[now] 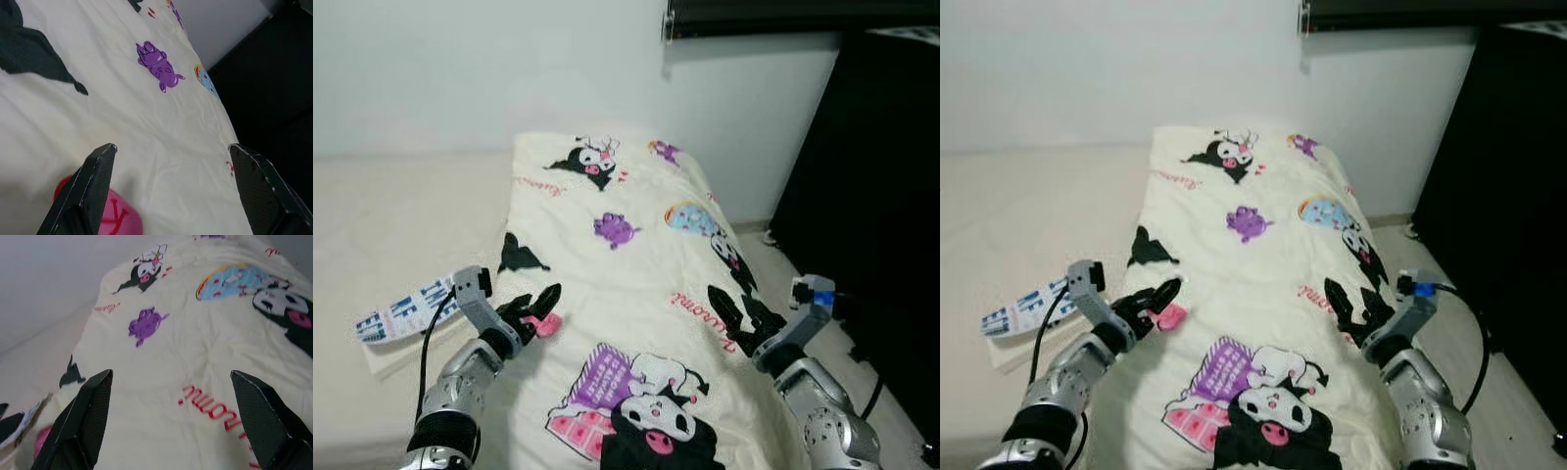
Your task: Clean up the room
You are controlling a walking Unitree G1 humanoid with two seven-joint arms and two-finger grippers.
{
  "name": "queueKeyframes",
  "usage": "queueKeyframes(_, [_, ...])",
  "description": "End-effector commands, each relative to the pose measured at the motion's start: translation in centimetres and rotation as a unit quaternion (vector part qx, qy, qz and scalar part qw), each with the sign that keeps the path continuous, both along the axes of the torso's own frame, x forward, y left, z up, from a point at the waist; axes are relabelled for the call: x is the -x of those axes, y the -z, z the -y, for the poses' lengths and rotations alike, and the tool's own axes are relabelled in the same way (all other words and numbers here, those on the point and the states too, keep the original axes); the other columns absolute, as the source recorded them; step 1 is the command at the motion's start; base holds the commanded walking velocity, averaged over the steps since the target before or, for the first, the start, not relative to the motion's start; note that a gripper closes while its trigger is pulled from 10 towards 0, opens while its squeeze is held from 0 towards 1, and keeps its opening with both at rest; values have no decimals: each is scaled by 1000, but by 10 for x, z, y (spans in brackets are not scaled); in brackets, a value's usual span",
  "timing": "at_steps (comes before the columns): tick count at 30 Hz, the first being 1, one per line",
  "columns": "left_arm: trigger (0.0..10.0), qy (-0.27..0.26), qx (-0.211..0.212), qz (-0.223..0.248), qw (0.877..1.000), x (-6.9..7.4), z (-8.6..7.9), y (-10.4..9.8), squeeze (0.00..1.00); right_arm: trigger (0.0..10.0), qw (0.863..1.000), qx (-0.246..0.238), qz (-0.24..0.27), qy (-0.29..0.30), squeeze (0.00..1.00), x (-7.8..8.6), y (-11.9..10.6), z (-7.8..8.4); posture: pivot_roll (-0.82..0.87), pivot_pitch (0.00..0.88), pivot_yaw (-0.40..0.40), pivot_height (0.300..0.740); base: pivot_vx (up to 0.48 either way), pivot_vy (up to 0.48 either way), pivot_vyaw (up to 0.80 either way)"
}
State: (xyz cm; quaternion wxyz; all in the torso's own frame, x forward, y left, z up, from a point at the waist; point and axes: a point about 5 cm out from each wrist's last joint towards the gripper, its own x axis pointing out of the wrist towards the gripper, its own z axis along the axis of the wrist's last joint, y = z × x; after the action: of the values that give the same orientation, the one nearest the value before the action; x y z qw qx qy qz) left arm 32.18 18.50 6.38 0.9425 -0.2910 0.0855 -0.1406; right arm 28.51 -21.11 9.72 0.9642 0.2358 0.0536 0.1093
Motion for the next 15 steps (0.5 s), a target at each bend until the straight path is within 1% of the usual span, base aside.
queueKeyframes(1, [10000,-2,-7,-14,1000,3,0,6,0,10000,1000,2,-1,0,0,3,3,-1,-36,0,-9,645,-480,0,0])
queueKeyframes(2, [10000,-5,-9,-17,1000,4,-1,8,0,10000,1000,3,-2,1,0,3,3,-1,-36,0,-9,650,-405,0,0])
queueKeyframes(6, [10000,-16,-12,-18,1000,5,-6,10,0,10000,1000,2,-2,4,0,4,3,0,-38,1,-9,660,0,0,0])
queueKeyframes(7, [10000,-24,-12,-22,999,8,-10,14,0,10000,1000,2,-2,1,0,6,4,-1,-38,7,-11,670,0,0,0])
queueKeyframes(11, [10000,-25,-12,-24,999,9,-11,15,0,10000,1000,3,-2,0,0,6,5,-1,-38,7,-11,675,0,0,0])
queueKeyframes(15, [10000,-36,-40,-74,996,25,-19,39,0,10000,1000,16,-13,-14,0,8,9,-6,-41,11,-13,695,0,0,0])
